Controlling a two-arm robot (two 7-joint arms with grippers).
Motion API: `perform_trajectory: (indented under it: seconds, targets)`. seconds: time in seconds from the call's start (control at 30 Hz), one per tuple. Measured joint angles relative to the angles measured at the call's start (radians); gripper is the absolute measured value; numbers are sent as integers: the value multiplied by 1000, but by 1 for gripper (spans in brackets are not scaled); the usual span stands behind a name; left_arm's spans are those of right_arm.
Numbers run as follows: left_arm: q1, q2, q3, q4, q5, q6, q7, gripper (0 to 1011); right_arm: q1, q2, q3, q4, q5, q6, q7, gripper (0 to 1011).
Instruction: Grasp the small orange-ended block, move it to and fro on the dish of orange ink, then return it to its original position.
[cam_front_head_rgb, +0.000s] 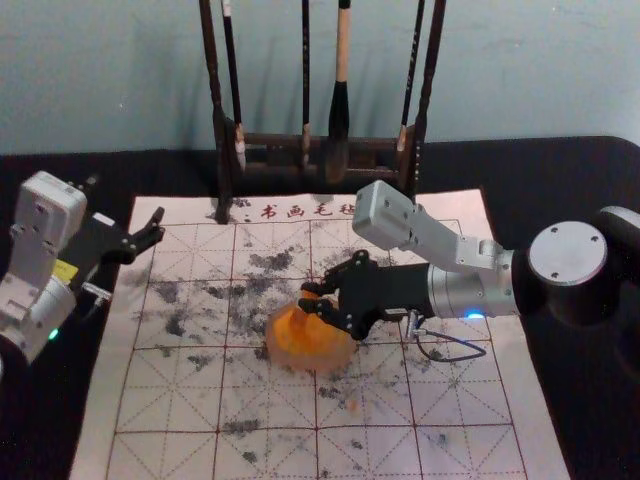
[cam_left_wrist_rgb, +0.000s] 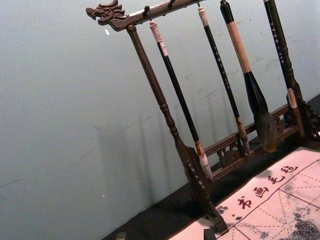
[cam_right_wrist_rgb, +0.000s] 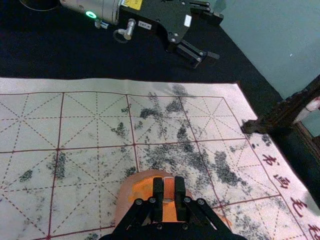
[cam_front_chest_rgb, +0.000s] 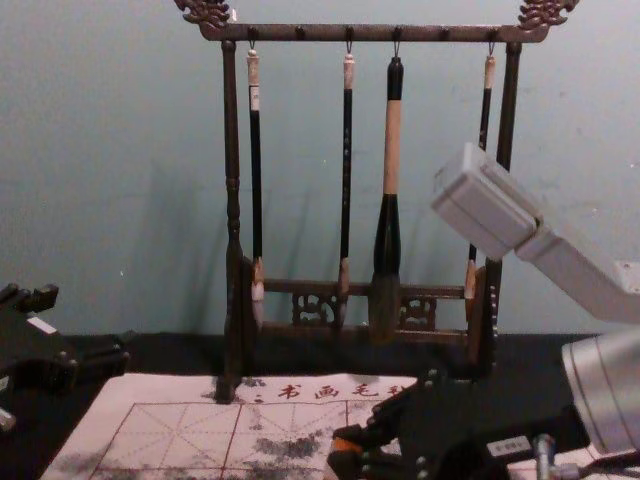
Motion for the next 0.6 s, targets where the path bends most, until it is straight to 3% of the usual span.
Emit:
perform_trajectory:
  seconds: [0.6]
  targets:
    - [0, 0, 0, 0, 0, 0, 0, 1001, -10, 23, 26, -11, -3, 1, -10, 136]
